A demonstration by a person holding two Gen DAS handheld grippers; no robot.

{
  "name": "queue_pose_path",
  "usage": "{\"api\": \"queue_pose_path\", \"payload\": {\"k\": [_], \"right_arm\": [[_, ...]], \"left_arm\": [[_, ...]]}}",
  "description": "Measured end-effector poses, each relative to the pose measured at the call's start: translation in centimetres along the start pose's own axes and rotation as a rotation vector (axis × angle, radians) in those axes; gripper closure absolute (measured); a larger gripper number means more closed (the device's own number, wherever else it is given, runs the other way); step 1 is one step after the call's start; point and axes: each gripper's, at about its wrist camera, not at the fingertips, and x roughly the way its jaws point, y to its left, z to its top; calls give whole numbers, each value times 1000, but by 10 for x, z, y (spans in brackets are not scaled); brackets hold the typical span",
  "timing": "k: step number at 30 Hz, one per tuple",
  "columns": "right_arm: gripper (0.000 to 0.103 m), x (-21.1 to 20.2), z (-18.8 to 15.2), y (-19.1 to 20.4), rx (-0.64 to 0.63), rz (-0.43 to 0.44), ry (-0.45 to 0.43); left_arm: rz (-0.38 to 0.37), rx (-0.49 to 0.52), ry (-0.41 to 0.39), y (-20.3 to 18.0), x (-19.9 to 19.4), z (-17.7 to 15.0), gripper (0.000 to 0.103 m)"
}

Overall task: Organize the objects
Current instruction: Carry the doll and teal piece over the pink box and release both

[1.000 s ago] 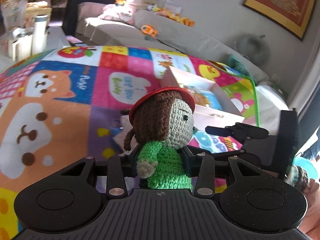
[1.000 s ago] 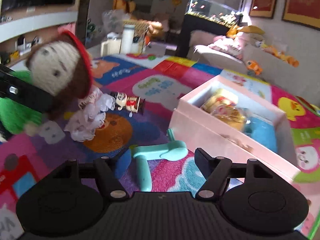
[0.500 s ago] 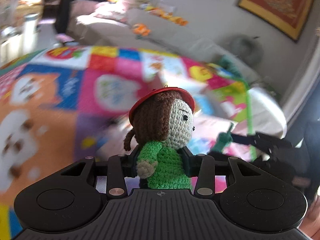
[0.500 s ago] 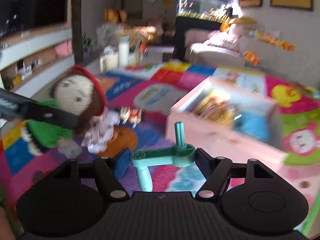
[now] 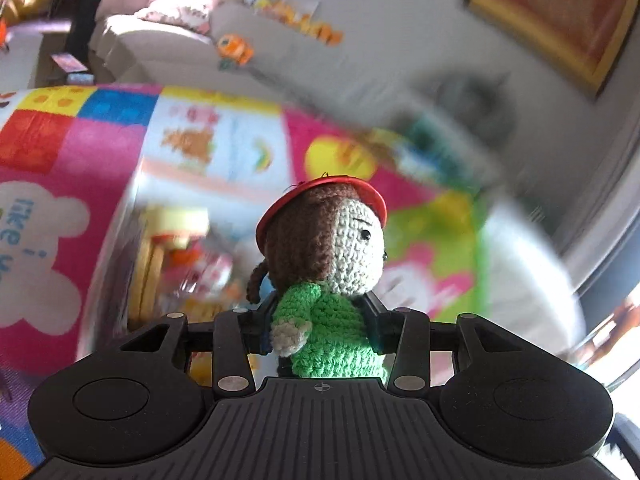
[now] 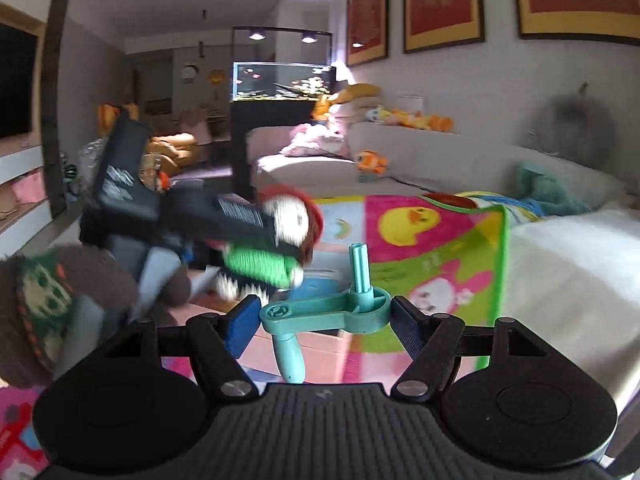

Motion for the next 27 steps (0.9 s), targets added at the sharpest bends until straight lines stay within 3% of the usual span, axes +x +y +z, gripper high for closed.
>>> {"api": "queue_pose_path", "payload": {"k": [2, 6, 10, 11, 14, 16, 18, 21, 23, 27], "right_arm": [[32, 5, -5, -7, 10, -14, 10], [32, 16, -13, -16, 43, -21, 25], [32, 29, -15, -24, 88, -31, 43], [32, 34, -15, -25, 103, -30, 51], [32, 41, -16, -26, 115, -34, 67], [32, 43, -14, -25, 116, -41, 66], [32, 43, -10, -25, 129, -45, 59], [32, 38, -4, -25, 140, -51, 51], [32, 33, 0, -23, 128, -64, 45], [32, 24, 7, -22, 126, -66, 43]], "left_arm": [[17, 24, 15, 3, 8, -5, 48], [39, 68, 23, 2, -6, 4, 52], [11, 109, -172, 4, -51, 9, 53], [0, 111, -181, 6, -59, 10, 53], [-47, 129, -73, 5, -64, 8, 53], [-33, 135, -3, 1, -54, 2, 54], [-41, 135, 24, -4, -41, -3, 54], [-119, 103, 126, -9, -15, -9, 63], [-156, 88, 113, -7, -22, -13, 67], [-146, 199, -16, 8, -83, -26, 67]]}}
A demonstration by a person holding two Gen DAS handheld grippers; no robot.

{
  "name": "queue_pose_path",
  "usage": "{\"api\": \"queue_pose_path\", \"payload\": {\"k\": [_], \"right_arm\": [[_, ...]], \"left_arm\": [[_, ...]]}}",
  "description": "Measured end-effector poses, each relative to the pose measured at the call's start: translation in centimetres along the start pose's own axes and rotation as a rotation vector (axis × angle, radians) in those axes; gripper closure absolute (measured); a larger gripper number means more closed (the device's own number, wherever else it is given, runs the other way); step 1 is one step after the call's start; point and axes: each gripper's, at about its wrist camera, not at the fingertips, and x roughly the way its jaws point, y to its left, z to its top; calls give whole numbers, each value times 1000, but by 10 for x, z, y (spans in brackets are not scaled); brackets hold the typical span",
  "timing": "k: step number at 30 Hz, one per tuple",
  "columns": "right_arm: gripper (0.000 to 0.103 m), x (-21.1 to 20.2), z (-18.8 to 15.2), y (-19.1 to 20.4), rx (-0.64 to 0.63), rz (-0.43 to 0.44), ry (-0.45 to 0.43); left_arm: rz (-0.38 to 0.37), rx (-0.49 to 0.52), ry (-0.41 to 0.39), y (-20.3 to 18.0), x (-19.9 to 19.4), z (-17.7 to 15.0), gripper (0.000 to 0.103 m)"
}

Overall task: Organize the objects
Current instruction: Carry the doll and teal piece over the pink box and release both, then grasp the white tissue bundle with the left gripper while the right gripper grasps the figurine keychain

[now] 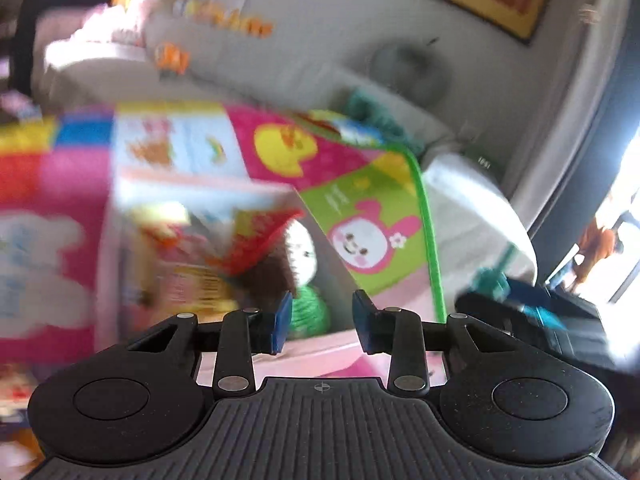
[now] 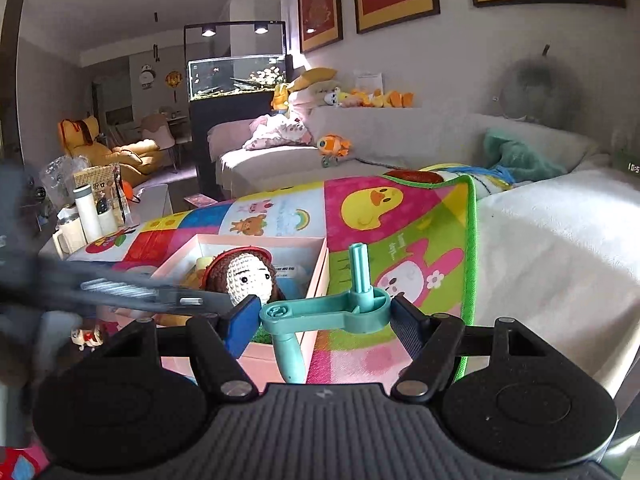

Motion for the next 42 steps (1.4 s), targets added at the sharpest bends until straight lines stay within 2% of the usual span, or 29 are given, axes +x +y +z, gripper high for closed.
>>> {"api": "queue_pose_path", "payload": {"k": [5, 8, 11, 14, 16, 19, 22, 26, 30, 34, 36, 39, 42], "right_arm": [[32, 9, 28, 14, 59, 85, -11], [32, 28, 58, 40, 54, 137, -49], [32, 65, 83, 76, -2, 117, -102], [30, 103, 90, 100, -51, 56, -62], [29, 108, 84, 105, -50, 45, -32], [20, 95, 68, 102, -30, 59, -14], [16, 76, 41, 104, -70, 60, 12], [14, 53, -9, 123, -169, 129, 77], [14, 44, -43, 147, -247, 177, 96], [14, 52, -53, 155, -241, 194, 136], [13, 53, -56, 158, -251, 188, 138], [4, 53, -61, 160, -256, 175, 133], [4, 54, -66, 158, -257, 169, 144]], "left_arm": [[112, 47, -108, 26, -96, -29, 66], [213, 31, -170, 47, -134, -38, 66], [284, -44, -201, 74, -156, -43, 66], [361, -101, -216, 97, -170, -49, 66], [370, -115, -209, 108, -177, -54, 66], [337, -142, -166, 122, -177, -66, 66], [292, -134, -137, 124, -172, -75, 66], [255, -149, -90, 125, -154, -80, 66], [264, -141, -16, 114, -126, -81, 66], [298, -88, 65, 99, -98, -83, 66], [317, -70, 79, 95, -91, -83, 66], [335, -69, 89, 94, -85, -84, 66], [335, -75, 91, 95, -84, -85, 65]]}}
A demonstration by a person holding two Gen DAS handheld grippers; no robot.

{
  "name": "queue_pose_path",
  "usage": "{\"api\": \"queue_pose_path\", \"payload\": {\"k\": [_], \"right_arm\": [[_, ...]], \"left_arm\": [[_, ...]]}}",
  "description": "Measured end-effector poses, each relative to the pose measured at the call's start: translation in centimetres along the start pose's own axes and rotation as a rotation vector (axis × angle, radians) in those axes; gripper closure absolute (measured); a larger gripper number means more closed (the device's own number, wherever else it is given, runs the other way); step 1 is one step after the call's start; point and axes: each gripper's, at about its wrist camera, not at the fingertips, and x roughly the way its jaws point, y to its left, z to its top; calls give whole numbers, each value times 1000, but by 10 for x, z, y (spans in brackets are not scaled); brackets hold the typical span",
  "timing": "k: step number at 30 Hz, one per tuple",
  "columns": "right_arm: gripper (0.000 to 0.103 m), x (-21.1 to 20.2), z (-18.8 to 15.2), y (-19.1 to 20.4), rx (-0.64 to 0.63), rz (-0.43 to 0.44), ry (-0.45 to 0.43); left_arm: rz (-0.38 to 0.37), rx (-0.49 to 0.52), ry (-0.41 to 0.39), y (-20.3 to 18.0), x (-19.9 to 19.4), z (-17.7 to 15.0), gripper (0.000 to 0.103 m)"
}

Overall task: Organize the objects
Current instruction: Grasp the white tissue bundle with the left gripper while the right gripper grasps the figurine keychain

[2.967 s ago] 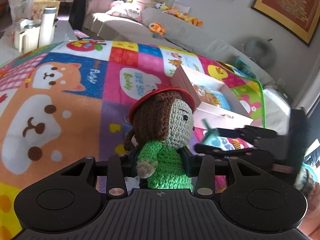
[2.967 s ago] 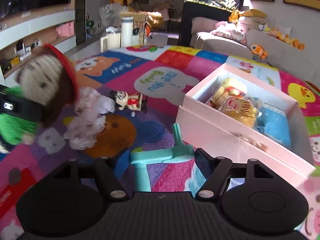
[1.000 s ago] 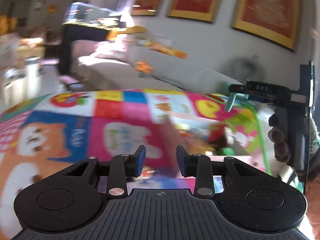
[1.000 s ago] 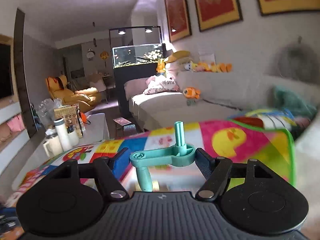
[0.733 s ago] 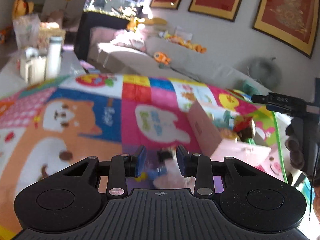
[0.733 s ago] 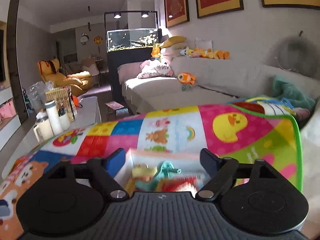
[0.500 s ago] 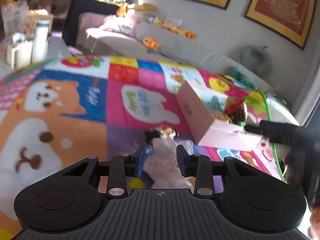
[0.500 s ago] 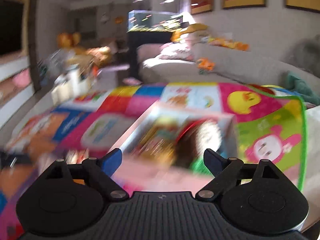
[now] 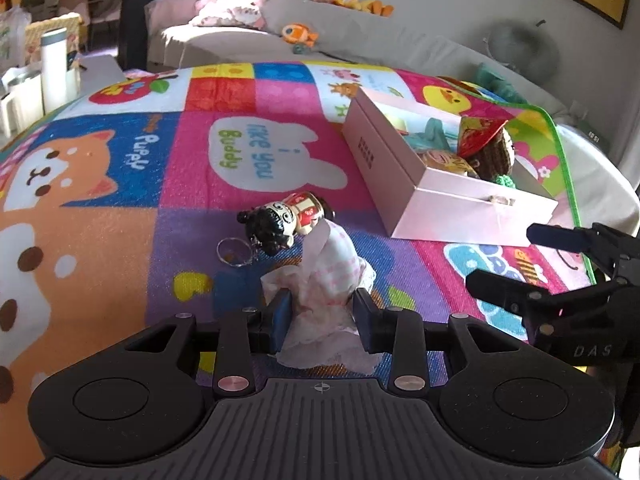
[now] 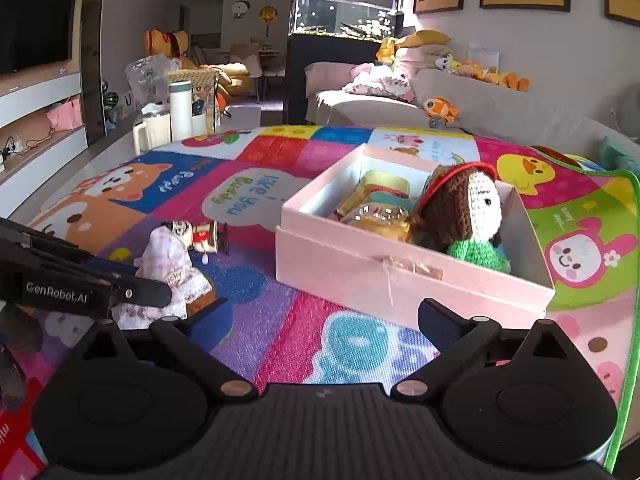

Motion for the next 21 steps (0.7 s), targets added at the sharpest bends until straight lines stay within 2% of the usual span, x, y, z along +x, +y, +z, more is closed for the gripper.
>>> {"api": "queue_pose_path", "payload": {"k": [3, 4, 5, 6, 9, 11, 12, 14, 16, 21], "right_arm": [[4, 1, -1, 4, -9, 12, 11], [4, 0, -1, 6, -14, 17, 11], [4, -2, 0, 7, -19, 21, 9], [4, -3, 2, 10, -27, 26, 3], [4, -7, 10, 22, -51, 57, -18], [4, -8, 16, 35, -74, 78, -42], [6, -5, 20, 43, -90, 89, -51], [12, 5, 27, 60, -111, 115, -54], [20, 21, 34, 74, -124, 133, -37], [20, 74, 54, 94, -107, 133, 41]], "left_arm": [[-10, 14, 8, 1, -3, -2, 67], [-11, 15, 8, 3, -6, -4, 75], [-7, 6, 4, 8, -10, -5, 79], [12, -7, -10, 15, -15, -5, 81], [138, -69, -81, 45, -33, -7, 82], [210, -163, -109, 73, -41, -9, 83], [222, -208, -120, 84, -44, -12, 83], [211, -268, -146, 99, -48, -19, 85], [187, -276, -188, 103, -51, -28, 85], [176, -283, -203, 103, -53, -29, 85]]}}
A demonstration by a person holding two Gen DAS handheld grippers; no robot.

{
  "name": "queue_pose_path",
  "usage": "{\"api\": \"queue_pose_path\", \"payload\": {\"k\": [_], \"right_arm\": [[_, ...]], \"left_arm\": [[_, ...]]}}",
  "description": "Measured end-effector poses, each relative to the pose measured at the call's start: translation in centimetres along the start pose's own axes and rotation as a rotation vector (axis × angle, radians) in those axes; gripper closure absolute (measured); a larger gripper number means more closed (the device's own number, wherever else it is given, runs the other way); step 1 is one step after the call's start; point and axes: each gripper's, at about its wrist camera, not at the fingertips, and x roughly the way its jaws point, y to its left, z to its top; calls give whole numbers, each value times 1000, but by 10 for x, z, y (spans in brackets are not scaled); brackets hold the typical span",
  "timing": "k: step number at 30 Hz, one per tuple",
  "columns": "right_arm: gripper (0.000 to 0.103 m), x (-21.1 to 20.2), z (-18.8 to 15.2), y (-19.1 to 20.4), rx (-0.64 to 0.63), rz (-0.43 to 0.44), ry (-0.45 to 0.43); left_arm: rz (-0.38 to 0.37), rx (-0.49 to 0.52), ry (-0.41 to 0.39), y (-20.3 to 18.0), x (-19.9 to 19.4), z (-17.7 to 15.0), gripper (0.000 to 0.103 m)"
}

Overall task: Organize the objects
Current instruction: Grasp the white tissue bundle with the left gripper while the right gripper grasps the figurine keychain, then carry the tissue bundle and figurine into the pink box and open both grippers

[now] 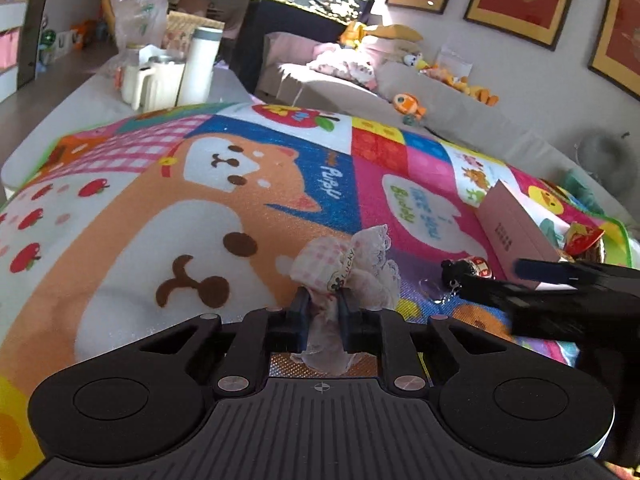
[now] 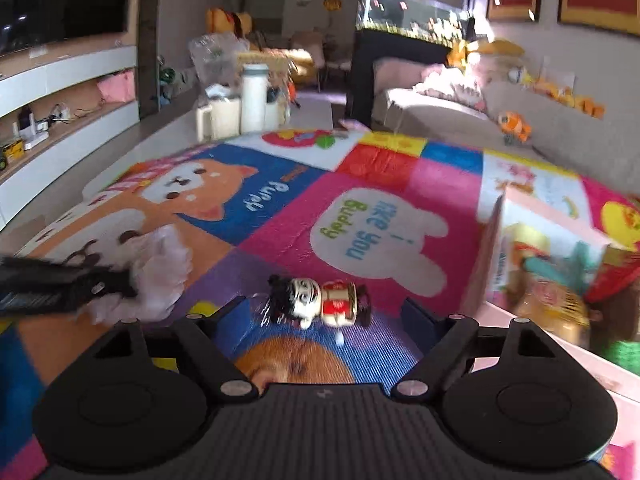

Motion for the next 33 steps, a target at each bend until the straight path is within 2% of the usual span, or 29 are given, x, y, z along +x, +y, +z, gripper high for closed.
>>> {"api": "queue_pose_path", "payload": {"k": [2, 3, 5, 8, 14, 18, 21, 22, 25, 27, 30, 33], "right_arm": [[20, 20, 6, -3, 34, -7, 38], [21, 25, 7, -1, 19, -23, 30], [34, 30, 8, 3, 5, -12, 50], [38, 22, 5, 9, -24, 15, 58], [39, -17, -18, 9, -60, 52, 71], [39, -53, -38, -10, -41, 21, 79], [39, -83, -53, -31, 11, -20, 78], [39, -92, -58, -38, 28, -40, 77], [39, -118, -73, -57, 60, -114, 64], [39, -133, -81, -67, 83, -148, 52], [39, -153, -92, -83, 133, -181, 26], [39, -170, -99, -92, 164, -197, -16]], "left_arm": [[-10, -14, 0, 1, 2, 0, 85], [-13, -20, -1, 2, 2, 0, 85], [-15, -25, -1, 3, 2, -1, 85], [-18, -34, -1, 4, 4, 0, 84], [-10, -27, -1, 2, 4, 0, 84], [7, -7, 5, -2, 6, 1, 84], [38, 49, 8, -11, 5, 1, 85], [30, 71, 14, -16, 4, 0, 86], [-84, 112, 69, -32, -1, -9, 88], [-120, 200, 84, -52, -9, -20, 89], [-190, 287, 81, -82, -27, -30, 91], [-270, 323, 27, -110, -49, -17, 91]]}}
